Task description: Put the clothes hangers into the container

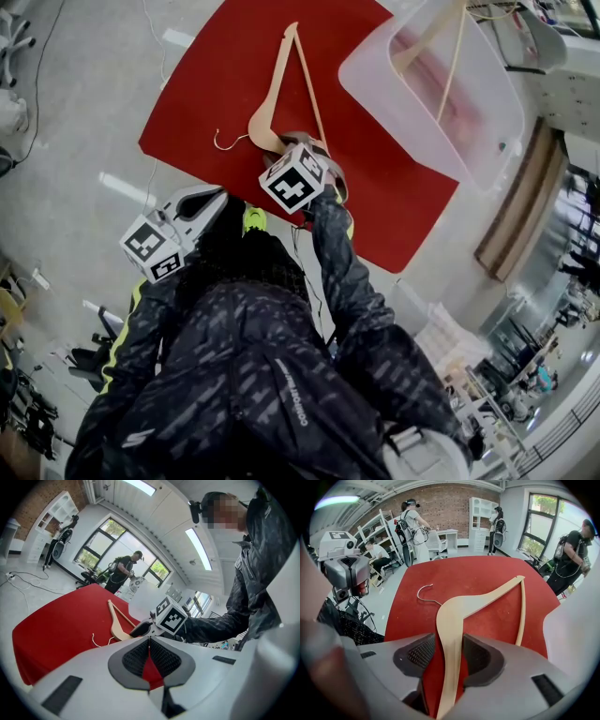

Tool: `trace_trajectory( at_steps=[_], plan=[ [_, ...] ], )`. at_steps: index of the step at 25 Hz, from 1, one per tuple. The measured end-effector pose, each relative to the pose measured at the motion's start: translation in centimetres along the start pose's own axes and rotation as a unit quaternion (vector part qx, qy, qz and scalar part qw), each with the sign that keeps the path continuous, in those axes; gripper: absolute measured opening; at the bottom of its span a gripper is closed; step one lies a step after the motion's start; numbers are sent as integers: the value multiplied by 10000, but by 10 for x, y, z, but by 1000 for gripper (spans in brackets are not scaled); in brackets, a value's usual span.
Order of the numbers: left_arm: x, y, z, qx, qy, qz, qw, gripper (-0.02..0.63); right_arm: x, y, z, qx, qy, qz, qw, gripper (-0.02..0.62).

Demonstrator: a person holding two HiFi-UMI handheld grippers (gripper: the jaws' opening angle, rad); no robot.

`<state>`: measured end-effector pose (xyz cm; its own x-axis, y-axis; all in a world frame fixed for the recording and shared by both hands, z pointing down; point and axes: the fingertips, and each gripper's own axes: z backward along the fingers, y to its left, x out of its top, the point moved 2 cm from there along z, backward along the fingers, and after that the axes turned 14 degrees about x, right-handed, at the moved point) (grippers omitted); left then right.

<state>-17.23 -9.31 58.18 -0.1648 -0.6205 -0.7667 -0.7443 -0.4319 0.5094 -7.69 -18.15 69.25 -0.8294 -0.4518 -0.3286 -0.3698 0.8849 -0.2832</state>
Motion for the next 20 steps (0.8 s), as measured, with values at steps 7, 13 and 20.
trace_trajectory(
  at_steps=[7, 13, 20],
  plan=[
    [-3, 5, -4, -29, 4, 61, 10000, 12, 4, -5, -6, -3, 307, -85, 9995, 184],
    [10, -3, -3, -22, -89, -36, 10000, 12, 2, -2, 2, -61, 52, -94, 9999, 150],
    [9, -1, -1, 2, -72, -92, 9999, 12, -2, 1, 1, -230, -180, -37, 9996, 144]
  ],
)
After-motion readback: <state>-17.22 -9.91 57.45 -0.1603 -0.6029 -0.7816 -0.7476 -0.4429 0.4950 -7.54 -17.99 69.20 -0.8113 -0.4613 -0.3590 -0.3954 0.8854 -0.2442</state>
